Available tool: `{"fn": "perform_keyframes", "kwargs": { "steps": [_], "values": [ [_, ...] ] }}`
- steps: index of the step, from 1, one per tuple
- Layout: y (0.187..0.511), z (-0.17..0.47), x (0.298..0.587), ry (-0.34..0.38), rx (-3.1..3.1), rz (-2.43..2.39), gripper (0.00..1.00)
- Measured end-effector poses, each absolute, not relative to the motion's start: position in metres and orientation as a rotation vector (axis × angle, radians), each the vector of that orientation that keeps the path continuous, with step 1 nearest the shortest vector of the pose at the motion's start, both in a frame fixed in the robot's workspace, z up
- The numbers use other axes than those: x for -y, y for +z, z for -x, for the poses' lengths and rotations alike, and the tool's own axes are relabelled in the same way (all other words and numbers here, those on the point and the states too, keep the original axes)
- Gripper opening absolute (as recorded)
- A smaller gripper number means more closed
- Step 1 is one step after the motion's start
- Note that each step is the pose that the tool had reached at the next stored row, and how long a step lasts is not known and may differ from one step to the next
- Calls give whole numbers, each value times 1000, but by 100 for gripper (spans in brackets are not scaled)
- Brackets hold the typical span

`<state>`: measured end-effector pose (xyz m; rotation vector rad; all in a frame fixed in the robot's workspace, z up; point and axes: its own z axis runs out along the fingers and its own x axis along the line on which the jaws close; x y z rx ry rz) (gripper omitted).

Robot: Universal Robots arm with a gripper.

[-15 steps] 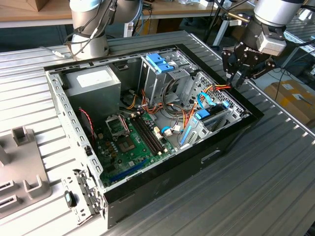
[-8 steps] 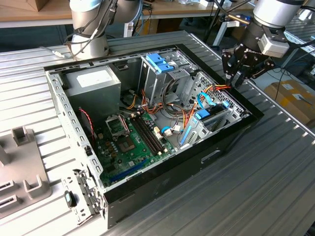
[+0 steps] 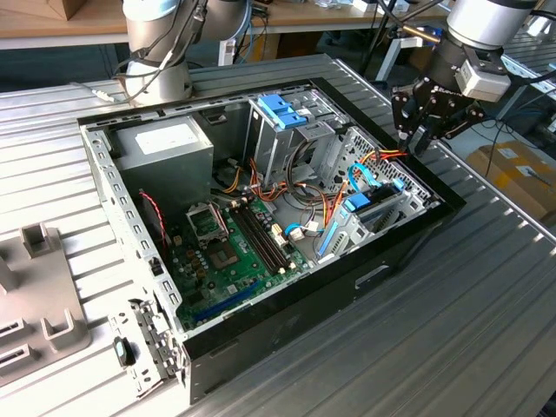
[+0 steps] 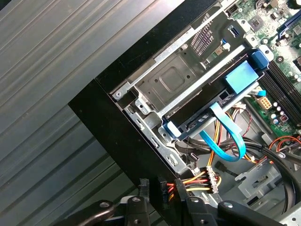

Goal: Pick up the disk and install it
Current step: 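Insert the second disk wire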

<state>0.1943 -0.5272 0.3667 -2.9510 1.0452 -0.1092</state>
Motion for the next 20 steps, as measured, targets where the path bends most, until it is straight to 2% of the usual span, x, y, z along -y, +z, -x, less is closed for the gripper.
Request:
{"fn": "perform_keyframes", "kwargs": {
  "steps": [2,3,7,10,20],
  "values": [
    [367,-194,527,-109,-1045,2951,34],
    [367,-194,527,-109,-1045,2951,27],
    [367,-194,527,-109,-1043,2952,27],
    [367,-194,527,-109,-1042,2952,16],
    [369,-194,527,-110,-1041,2953,16]
  ]
}}
